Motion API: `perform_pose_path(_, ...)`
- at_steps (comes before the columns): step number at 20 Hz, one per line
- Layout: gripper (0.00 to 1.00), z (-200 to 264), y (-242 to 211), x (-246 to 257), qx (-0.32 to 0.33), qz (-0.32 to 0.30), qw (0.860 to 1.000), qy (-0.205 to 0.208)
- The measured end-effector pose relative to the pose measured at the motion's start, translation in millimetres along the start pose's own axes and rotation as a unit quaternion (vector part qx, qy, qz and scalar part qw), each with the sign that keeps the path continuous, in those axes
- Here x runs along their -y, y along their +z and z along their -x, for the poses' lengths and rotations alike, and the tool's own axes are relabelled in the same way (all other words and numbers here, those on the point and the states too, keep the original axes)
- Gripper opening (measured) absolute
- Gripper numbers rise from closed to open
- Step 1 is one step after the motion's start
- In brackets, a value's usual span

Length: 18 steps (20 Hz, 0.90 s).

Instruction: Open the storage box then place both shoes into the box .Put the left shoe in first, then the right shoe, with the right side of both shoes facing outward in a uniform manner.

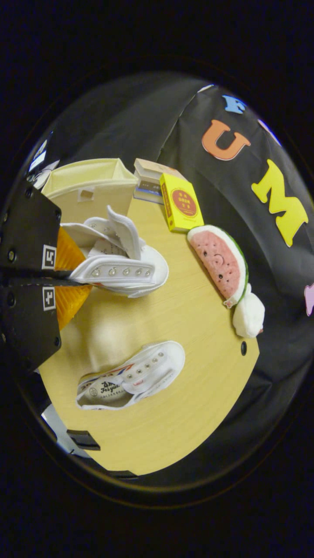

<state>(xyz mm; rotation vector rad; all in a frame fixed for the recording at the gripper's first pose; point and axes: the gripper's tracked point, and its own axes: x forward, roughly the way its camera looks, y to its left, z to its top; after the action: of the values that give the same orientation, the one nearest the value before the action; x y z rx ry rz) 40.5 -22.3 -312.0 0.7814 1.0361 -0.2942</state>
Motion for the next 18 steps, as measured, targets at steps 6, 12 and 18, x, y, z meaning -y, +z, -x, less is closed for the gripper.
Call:
perform_pose_path(6, 0.0, 30.9, -7.8, -91.8, 0.019, -0.009, 0.999, 0.042)
perform_pose_path(12, 0.0, 21.8, -47.6, -179.5, -0.018, 0.013, 0.997, 0.074)
perform_pose_path(18, 0.0, -5.0, -83.5, -235.8, -0.032, 0.048, 0.995, 0.076)
